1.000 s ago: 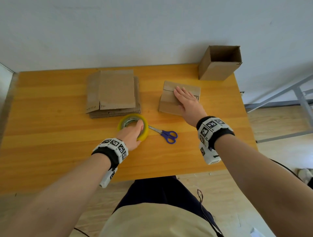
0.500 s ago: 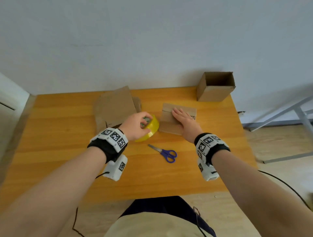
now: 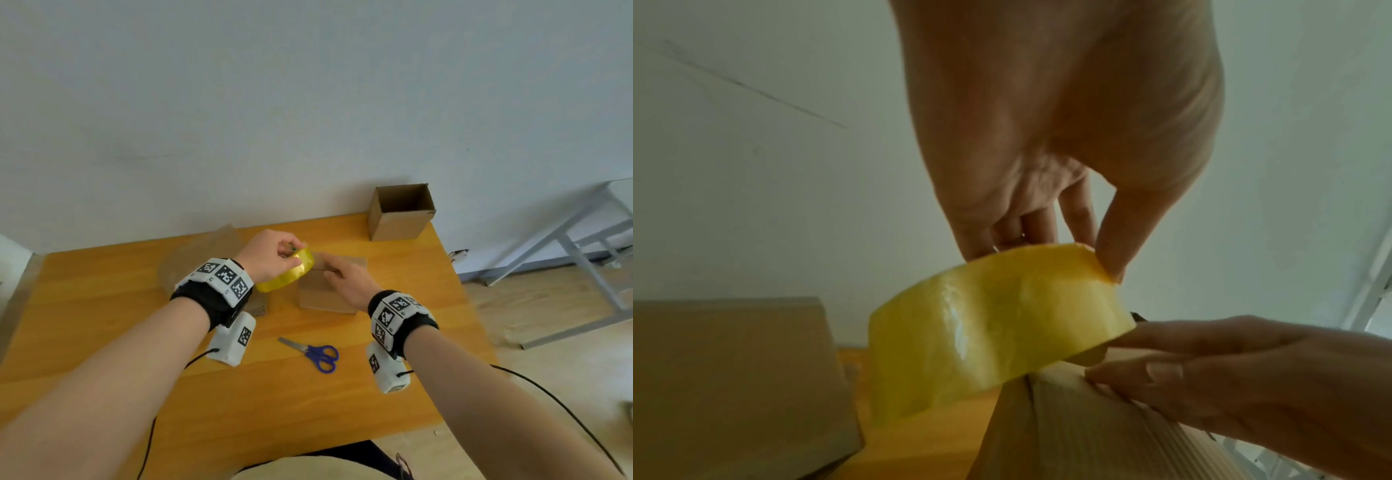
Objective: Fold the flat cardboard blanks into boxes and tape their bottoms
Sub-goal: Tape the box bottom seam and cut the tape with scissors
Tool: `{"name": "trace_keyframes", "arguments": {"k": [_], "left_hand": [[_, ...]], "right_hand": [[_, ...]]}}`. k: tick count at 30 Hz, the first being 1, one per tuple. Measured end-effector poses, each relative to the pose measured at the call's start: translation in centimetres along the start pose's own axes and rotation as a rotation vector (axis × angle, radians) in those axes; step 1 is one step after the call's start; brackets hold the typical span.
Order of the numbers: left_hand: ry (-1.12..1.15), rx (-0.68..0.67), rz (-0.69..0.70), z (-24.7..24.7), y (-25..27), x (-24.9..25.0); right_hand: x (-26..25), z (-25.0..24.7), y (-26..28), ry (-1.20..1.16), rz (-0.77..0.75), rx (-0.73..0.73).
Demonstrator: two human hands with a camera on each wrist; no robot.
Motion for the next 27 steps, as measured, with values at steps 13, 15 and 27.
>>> {"name": "trace_keyframes", "arguments": {"k": [13, 15, 27], "left_hand": [[-0.241, -0.206, -0.019, 0.6, -2.4, 2.4], [-0.26, -0.205, -0.038, 0.7, -2.7, 2.6], [-0.328, -0.238, -0.019, 1.3, -3.5, 2.7]], "right_hand": [[-1.8, -2.0, -1.8, -0.312, -0.056, 0.069], [-1.4, -2.0, -2.0, -0.329, -0.044, 0.125], [-0.7, -1.7, -1.5, -0.509, 0.036, 0.366]]}}
Point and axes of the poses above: each hand's wrist, its own y-axis away from the middle knuckle, its own z-axis out of the palm, x = y × z, the point moved 3 cm from there along -y, towards the middle knuckle, and after that the axes turned 3 degrees about z, right-handed, at the moved point
